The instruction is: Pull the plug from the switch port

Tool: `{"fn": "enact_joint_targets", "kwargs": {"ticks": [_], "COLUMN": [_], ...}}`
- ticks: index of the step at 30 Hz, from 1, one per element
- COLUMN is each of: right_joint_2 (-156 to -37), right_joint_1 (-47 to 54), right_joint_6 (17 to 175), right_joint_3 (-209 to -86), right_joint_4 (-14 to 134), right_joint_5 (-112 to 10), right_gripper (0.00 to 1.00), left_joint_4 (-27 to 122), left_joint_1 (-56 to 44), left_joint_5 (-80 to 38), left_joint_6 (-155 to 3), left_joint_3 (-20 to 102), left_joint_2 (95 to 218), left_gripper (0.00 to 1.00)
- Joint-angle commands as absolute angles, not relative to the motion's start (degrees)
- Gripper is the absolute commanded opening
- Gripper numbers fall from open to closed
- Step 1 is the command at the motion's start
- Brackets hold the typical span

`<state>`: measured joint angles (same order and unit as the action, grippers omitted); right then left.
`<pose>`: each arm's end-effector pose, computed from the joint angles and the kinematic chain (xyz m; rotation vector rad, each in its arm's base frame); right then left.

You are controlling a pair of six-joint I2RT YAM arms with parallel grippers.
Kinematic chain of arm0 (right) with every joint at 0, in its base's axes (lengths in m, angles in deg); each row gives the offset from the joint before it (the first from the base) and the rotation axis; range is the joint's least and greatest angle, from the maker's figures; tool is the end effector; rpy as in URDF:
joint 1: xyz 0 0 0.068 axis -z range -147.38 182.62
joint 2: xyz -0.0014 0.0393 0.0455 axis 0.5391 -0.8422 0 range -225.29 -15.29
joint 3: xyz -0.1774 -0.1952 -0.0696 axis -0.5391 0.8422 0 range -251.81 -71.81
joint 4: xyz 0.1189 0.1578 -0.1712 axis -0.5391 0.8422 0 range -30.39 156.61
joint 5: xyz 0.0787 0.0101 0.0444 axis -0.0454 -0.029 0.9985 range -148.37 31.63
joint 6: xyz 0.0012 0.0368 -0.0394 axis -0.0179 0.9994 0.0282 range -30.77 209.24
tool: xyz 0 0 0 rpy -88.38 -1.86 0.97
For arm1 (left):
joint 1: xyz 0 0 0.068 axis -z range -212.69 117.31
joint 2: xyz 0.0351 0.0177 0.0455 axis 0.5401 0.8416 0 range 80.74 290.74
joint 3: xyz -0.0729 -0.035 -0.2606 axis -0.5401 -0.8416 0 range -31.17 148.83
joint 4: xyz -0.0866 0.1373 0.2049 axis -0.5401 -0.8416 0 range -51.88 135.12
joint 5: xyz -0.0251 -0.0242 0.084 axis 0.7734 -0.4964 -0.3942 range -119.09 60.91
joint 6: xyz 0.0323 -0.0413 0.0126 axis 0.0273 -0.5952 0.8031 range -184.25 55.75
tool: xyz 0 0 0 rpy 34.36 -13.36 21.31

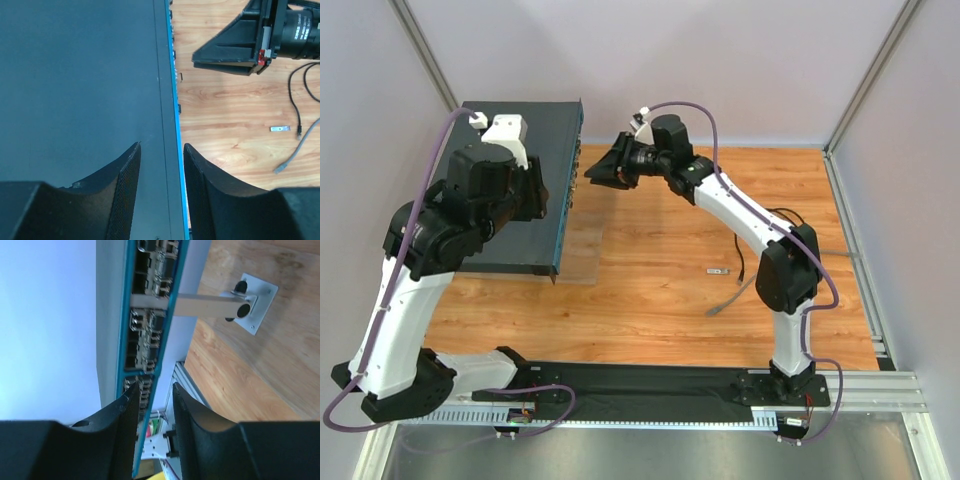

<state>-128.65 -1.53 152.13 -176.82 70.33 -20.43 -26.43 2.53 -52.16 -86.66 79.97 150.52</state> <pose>0.3786 0.2833 0.3463 0.0242 2.2593 1.6707 0.1429 -0.0840 0.5144 -0.0104 2.0580 -0.2010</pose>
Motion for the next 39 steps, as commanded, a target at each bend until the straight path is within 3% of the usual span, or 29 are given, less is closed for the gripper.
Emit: {"fn": "enact_joint_targets", "kwargs": {"ticks": [1, 14, 39], "right_joint_2": [-129.6, -128.9, -133.8], "right_joint_1": [-4.4, -8.1, -10.4], "right_joint_6": [153.9, 144.8, 144.3], "right_joint_3": [-183.6, -188.4, -196.6], "right_joint_4": [72.4, 87.7, 92.4], "right_joint_5": [-25.9, -35.2, -35.2], "right_gripper": [0.34, 0.31, 0.27], "left_joint_4": [-24.1, -22.6, -22.6], "left_joint_1": [2.0, 1.1, -0.8], "left_joint_5": [-52.9, -52.0, -49.8], "left_joint_6": [-86.2, -86.6, -86.7], "left_joint_3": [78.3, 74.5, 72.8], "left_joint_2": [149.1, 146.5, 145.4], "left_gripper": [0.48, 0.49, 0.49]}}
